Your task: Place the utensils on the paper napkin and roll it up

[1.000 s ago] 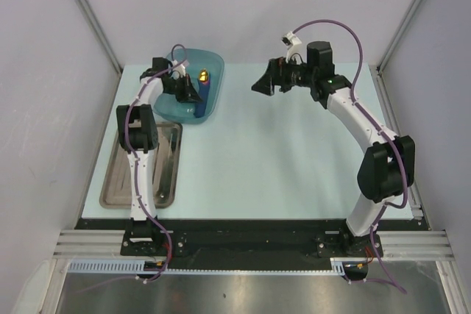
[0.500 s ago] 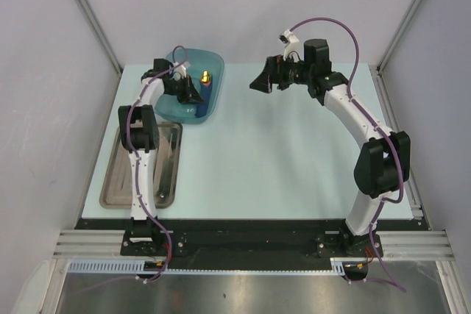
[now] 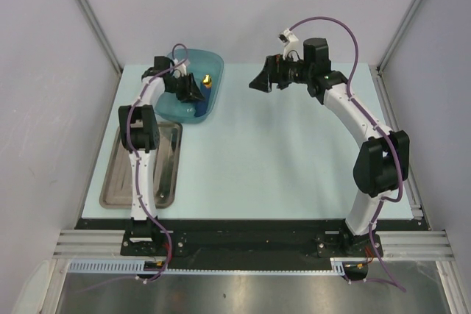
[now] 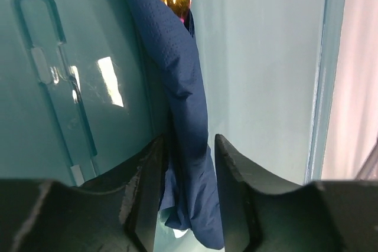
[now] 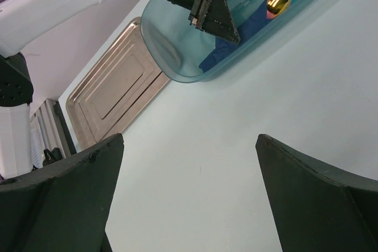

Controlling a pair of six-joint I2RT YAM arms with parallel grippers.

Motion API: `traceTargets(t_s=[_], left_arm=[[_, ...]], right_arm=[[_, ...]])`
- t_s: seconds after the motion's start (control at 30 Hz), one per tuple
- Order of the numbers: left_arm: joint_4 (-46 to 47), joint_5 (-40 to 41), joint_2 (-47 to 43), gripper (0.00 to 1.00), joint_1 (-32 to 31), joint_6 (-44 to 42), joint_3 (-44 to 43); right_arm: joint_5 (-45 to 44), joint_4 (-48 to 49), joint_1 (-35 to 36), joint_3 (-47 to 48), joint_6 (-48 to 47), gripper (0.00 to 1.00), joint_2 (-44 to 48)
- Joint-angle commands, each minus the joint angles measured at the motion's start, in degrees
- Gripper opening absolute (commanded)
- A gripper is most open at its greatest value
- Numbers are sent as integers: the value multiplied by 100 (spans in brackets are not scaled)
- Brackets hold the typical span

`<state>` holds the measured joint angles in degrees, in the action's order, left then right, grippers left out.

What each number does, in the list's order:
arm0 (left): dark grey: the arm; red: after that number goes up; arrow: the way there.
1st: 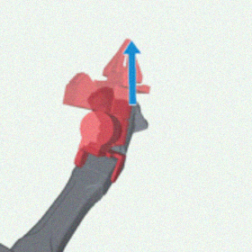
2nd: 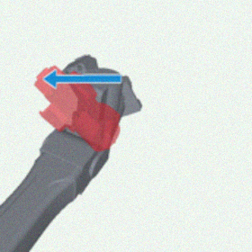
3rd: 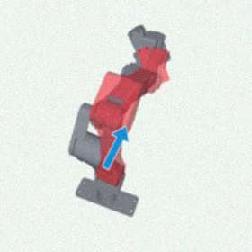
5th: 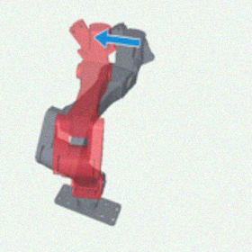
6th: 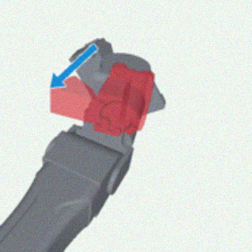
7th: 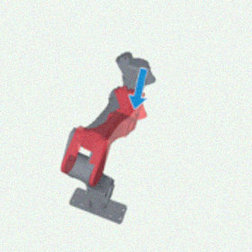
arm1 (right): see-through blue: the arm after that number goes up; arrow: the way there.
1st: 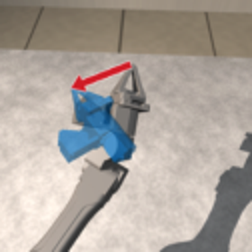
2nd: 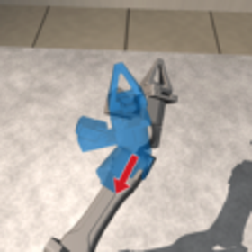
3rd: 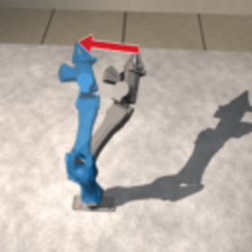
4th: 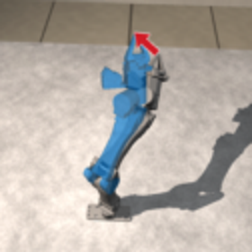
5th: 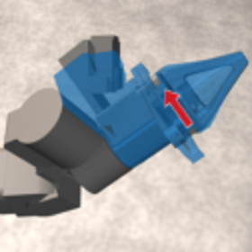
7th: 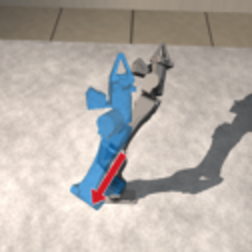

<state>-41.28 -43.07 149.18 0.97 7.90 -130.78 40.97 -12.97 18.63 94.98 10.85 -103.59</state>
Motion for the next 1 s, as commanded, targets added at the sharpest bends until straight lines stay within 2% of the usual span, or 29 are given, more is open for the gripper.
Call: traceTargets(t_s=[0.0, 0.2, 0.3, 0.4, 0.43, 0.5, 0.63, 0.8, 0.9, 0.93, 0.97], left_arm=[[278, 658, -627, 46, 8, -166, 61], [445, 1221, -1092, 54, 8, -227, 342], [682, 1345, -1531, 64, 8, -368, 693], [832, 1398, -1971, 83, 8, -526, 853], [797, 1441, -2050, 94, 8, -553, 818], [543, 1512, -2235, 100, 8, -640, 546], [-247, 1730, -2595, 100, 8, -773, -8], [-758, 2486, -3465, 100, -36, -992, 227], [-882, 3005, -4238, 100, -53, -966, 1139], [-795, 3137, -4736, 100, -53, -957, 1482], [-698, 3382, -4976, 100, -53, -922, 2268]], right_arm=[[148, 23, 0, 214, -22, 100, 120], [166, -39, -9, 170, -145, 100, 225], [166, -56, -18, 117, -197, 100, 295], [131, -65, -53, -5, -215, 99, 418], [122, -56, -96, -32, -241, 100, 453], [87, -56, -132, -93, -285, 100, 550], [-98, -231, -377, -295, -749, 100, 752], [-475, -495, -896, -673, -1076, 100, 1007], [-748, -873, -1221, -1050, -1585, 100, 1218], [-818, -969, -1309, -1226, -1664, 100, 1366], [-862, -996, -1492, -1558, -1761, 100, 1464]])
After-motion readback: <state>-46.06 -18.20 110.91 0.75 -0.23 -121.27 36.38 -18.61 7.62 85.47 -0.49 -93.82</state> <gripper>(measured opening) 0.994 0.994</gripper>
